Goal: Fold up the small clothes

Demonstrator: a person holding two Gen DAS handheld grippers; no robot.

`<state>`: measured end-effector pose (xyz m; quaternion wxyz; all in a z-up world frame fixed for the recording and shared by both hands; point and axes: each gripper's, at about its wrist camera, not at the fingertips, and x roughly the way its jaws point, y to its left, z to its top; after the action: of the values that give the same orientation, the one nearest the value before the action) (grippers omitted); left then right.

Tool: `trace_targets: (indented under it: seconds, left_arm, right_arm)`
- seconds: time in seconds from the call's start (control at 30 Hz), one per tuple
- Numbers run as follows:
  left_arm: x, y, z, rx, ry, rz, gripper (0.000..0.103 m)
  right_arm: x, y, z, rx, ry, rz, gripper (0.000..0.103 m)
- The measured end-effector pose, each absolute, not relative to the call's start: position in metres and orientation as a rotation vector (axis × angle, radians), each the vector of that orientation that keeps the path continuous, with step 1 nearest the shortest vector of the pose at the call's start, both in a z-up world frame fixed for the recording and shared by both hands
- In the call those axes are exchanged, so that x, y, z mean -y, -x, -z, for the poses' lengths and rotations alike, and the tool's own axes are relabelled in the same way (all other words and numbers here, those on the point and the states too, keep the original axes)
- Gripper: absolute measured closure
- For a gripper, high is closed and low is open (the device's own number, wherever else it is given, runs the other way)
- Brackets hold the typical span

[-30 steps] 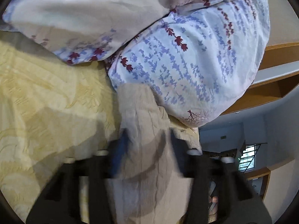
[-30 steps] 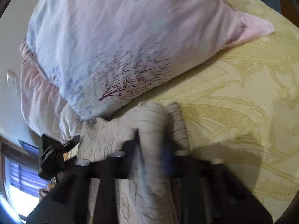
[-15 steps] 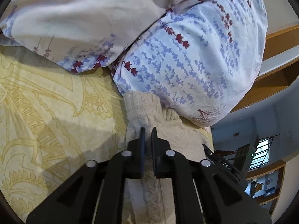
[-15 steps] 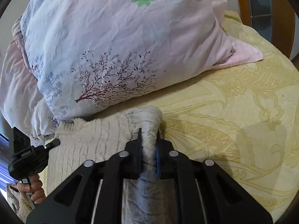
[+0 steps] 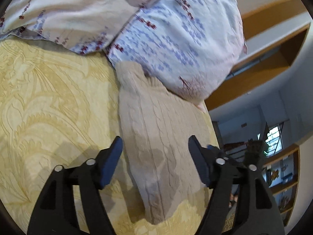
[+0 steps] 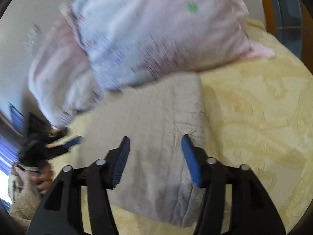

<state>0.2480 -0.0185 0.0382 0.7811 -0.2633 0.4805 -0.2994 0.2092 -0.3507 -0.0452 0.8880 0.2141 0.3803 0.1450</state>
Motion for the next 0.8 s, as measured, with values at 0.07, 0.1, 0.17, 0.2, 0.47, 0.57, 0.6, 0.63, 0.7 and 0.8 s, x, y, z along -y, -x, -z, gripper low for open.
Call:
trace_targets:
  seconds: [0.07,0.1,0.17,0.2,0.47,0.57,0.6,0.63,0.7,0.8]
  left_arm:
    - [0.025,-0.245,-0.036,-1.049,0.541,0.648,0.028]
    - [0.026,-0.244,-0.035,-1.054,0.532,0.643,0.026]
    - [0.025,-0.241,-0.034,-1.057,0.521,0.647,0.023]
    - [0.023,-0.241,-0.034,-1.056,0.522,0.650,0.020]
    - [0.038,-0.246,-0.028,-1.086,0.469,0.657,0.014]
    - [0.046,-0.247,-0.025,-1.107,0.456,0.666,0.012]
    - [0.049,-0.248,-0.024,-1.111,0.455,0.669,0.012]
    - [0.051,-0.249,-0.022,-1.118,0.452,0.670,0.012]
    - [0.057,-0.251,-0.019,-1.132,0.447,0.671,0.012]
    - [0.063,-0.251,-0.015,-1.141,0.437,0.676,0.012]
  right_arm:
    - [0.351,-0.217,0.056,-0.821,-0.426,-0.260,0.045]
    - [0.351,-0.217,0.056,-0.822,-0.430,-0.261,0.045]
    - [0.357,-0.215,0.047,-0.819,-0.464,-0.271,0.045]
    - [0.359,-0.212,0.046,-0.809,-0.482,-0.280,0.044]
    - [0.399,-0.218,0.053,-0.831,-0.691,-0.292,0.022]
    - [0.401,-0.223,0.061,-0.868,-0.715,-0.291,0.021]
    - [0.402,-0.224,0.063,-0.872,-0.718,-0.291,0.021]
    - [0.402,-0.226,0.064,-0.876,-0.723,-0.294,0.021]
    - [0.402,-0.229,0.068,-0.883,-0.739,-0.308,0.021]
    - [0.401,-0.234,0.073,-0.900,-0.752,-0.315,0.021]
